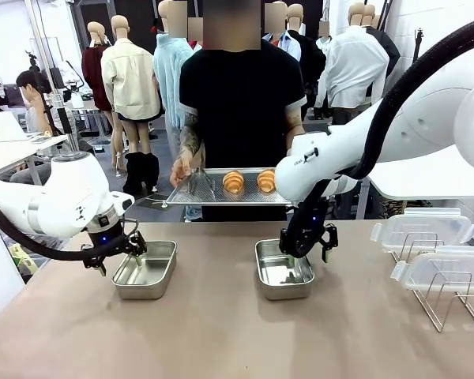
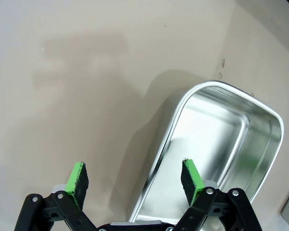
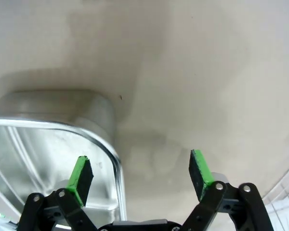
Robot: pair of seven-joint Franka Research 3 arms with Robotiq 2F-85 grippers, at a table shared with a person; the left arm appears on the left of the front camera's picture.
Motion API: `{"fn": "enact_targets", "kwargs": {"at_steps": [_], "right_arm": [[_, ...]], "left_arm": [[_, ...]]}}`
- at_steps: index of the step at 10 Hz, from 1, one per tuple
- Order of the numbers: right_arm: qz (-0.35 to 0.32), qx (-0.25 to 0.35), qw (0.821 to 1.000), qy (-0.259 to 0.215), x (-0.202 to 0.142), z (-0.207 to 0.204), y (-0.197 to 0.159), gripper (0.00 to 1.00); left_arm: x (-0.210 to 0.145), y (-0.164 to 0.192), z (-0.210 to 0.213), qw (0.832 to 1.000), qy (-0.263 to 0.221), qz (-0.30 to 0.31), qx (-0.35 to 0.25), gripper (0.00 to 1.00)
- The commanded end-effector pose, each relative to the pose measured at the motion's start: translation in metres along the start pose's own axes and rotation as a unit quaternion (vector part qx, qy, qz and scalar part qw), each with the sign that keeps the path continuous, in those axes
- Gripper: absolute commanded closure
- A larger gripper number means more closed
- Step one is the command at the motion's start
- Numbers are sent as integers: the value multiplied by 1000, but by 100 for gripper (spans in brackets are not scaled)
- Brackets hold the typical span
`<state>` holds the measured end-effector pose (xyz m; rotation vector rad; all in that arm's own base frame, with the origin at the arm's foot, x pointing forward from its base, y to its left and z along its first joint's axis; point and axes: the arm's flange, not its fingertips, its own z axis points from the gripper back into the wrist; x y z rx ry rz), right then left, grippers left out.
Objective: Place the bread in airtight containers.
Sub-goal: Lift both Airtight Container.
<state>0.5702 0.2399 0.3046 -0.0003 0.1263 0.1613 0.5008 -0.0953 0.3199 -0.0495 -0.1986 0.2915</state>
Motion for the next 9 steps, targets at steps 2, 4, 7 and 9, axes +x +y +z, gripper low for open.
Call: {"fn": "enact_targets", "kwargs": {"at_steps": [2,4,7,9], "right_arm": [[-31,-9,999,-17,8,4,2,30],[-35,-10,999,-21,6,5,3,68],[-38,1,999,-15,7,6,1,100],[-49,4,999,-13,7,6,0,100]], "left_arm": [[2,-15,-12,1000,4,-4,7,2],[0,-16,-10,1000,2,-15,9,39],[1,-15,-6,1000,6,-18,-1,99],[0,-14,-5,1000,9,-27,-1,100]]}}
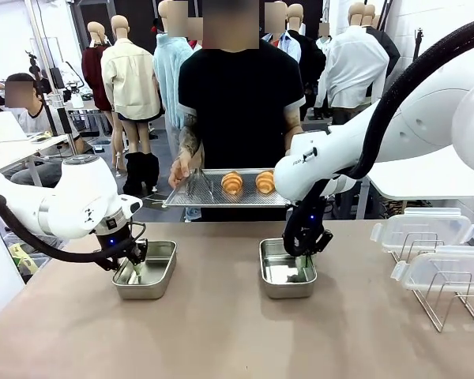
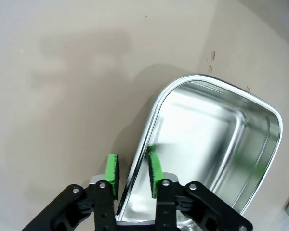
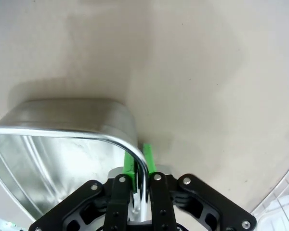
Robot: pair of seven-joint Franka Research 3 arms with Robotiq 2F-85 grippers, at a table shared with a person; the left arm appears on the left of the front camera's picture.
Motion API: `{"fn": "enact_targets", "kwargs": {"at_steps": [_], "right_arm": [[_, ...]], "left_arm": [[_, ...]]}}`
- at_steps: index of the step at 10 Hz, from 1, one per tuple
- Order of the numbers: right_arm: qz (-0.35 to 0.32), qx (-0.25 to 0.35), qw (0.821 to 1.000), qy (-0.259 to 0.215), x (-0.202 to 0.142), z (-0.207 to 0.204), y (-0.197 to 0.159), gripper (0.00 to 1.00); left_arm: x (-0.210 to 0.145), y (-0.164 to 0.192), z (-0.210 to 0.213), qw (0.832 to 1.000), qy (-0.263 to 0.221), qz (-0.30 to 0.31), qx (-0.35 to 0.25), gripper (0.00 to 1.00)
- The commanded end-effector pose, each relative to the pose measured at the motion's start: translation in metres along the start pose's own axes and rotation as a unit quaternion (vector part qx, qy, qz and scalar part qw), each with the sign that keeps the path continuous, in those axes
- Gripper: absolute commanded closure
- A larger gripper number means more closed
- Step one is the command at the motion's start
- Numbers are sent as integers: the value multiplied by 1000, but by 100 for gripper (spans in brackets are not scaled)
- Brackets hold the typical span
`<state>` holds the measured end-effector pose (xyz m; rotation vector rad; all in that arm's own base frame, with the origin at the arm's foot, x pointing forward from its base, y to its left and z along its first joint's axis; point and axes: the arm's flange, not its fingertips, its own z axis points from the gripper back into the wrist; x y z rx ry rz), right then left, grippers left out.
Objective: Place the bread in airtight containers.
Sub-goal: Lift both Airtight Container.
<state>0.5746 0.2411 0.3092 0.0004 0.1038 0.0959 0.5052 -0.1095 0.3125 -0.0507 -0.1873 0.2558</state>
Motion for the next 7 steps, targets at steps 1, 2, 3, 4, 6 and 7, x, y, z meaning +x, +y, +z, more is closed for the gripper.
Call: {"fn": "enact_targets", "kwargs": {"at_steps": [1,2,3,4,6,7], "right_arm": [[-19,3,1000,-2,4,1,0,100],[-22,4,1000,-1,4,1,-1,100],[-26,5,1000,0,5,2,-2,100],[-34,1,999,15,11,3,-3,100],[-14,2,1000,1,2,3,-2,100],[-14,2,1000,1,2,3,-2,100]], "left_arm": [[3,1,5,1000,2,-10,-1,100],[3,1,5,1000,3,-9,-4,100],[4,1,5,1000,5,-9,-7,100],[4,1,5,1000,8,-10,-7,100],[1,1,1,1000,1,-6,-2,100],[1,1,1,1000,1,-6,-2,100]]}}
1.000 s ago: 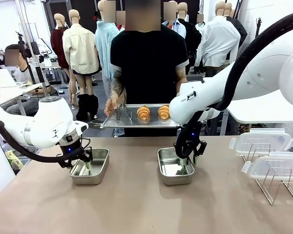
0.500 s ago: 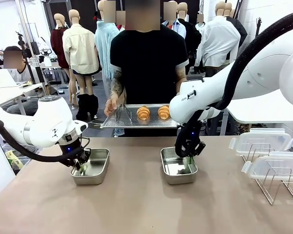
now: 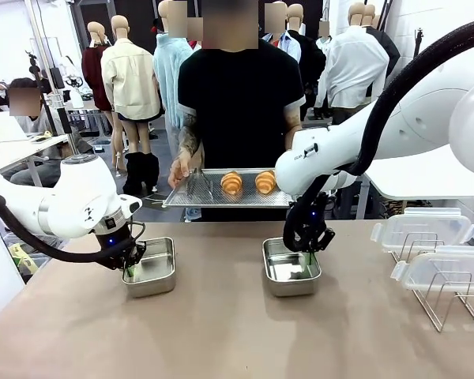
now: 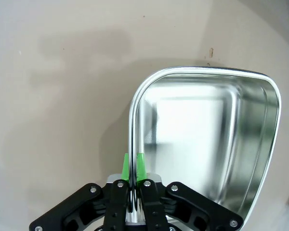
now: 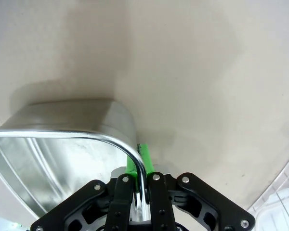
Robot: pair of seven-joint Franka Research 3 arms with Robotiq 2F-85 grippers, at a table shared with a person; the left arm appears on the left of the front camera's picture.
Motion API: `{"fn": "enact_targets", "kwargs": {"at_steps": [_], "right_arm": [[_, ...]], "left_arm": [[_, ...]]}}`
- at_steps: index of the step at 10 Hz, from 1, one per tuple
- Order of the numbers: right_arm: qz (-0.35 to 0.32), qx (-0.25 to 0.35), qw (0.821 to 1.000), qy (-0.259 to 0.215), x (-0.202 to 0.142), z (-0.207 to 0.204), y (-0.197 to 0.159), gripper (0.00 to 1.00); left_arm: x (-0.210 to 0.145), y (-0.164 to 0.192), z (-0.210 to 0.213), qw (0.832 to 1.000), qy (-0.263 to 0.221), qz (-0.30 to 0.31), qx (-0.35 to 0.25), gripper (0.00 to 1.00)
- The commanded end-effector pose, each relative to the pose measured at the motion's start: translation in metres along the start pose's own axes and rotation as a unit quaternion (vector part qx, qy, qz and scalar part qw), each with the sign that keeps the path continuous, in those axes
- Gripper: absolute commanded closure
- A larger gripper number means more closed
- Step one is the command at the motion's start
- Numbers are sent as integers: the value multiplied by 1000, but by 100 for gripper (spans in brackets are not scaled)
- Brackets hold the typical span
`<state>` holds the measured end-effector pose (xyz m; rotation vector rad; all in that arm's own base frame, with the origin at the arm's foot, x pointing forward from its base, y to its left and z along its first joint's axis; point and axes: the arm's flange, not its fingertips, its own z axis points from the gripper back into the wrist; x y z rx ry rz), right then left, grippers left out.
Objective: Place the bread in airtight containers.
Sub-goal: Lift both Airtight Container, then once an object is inside an Airtight Container , place the container in the center of the table.
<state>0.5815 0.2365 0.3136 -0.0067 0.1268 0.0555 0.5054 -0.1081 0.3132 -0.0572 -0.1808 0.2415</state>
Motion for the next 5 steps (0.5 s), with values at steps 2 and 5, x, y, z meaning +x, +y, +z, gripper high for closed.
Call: {"fn": "enact_targets", "kwargs": {"at_steps": [2,5], "right_arm": [[7,4,1000,-10,-4,-2,3,100],[7,4,1000,-10,-4,-2,3,100]], "left_arm": [[0,-1,0,1000,-3,1,2,100],[0,-1,0,1000,-3,1,2,100]]}}
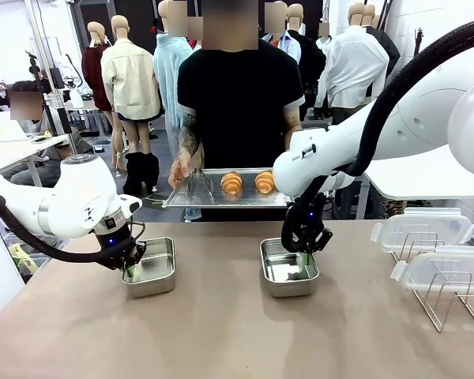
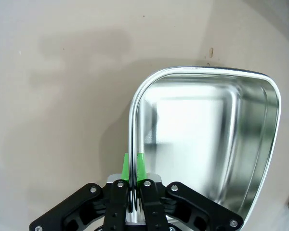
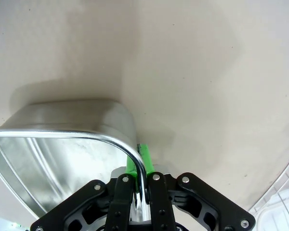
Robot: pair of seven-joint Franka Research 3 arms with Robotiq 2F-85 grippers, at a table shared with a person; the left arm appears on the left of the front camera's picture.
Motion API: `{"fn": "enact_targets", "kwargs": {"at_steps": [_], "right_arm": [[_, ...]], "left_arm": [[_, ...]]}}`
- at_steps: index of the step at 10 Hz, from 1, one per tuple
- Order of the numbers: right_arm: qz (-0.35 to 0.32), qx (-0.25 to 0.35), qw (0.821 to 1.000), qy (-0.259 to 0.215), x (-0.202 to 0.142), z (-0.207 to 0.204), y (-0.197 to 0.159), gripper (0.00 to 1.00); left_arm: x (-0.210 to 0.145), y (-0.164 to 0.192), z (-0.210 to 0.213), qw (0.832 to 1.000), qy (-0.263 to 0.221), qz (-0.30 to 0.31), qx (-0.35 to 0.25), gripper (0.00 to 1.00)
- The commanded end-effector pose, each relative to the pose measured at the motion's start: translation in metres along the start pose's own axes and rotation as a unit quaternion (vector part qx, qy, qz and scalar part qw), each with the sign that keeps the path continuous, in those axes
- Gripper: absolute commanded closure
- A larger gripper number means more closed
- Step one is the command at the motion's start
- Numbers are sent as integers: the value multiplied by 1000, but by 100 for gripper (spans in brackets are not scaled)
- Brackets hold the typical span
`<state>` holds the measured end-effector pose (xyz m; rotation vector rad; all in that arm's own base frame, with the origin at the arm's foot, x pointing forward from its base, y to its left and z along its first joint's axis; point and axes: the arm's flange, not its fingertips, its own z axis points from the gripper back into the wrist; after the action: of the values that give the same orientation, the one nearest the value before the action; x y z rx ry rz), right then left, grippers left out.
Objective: Place the bread in airtight containers.
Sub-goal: Once an object is inside an Airtight Container , place the container in the center of the table.
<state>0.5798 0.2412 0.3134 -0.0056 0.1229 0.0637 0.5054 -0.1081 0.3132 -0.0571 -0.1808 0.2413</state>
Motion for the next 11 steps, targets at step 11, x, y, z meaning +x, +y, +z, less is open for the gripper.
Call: {"fn": "enact_targets", "kwargs": {"at_steps": [11], "right_arm": [[-44,38,995,-80,-64,82,6,100]], "left_arm": [[-18,-31,96,987,-27,-158,3,100]]}}
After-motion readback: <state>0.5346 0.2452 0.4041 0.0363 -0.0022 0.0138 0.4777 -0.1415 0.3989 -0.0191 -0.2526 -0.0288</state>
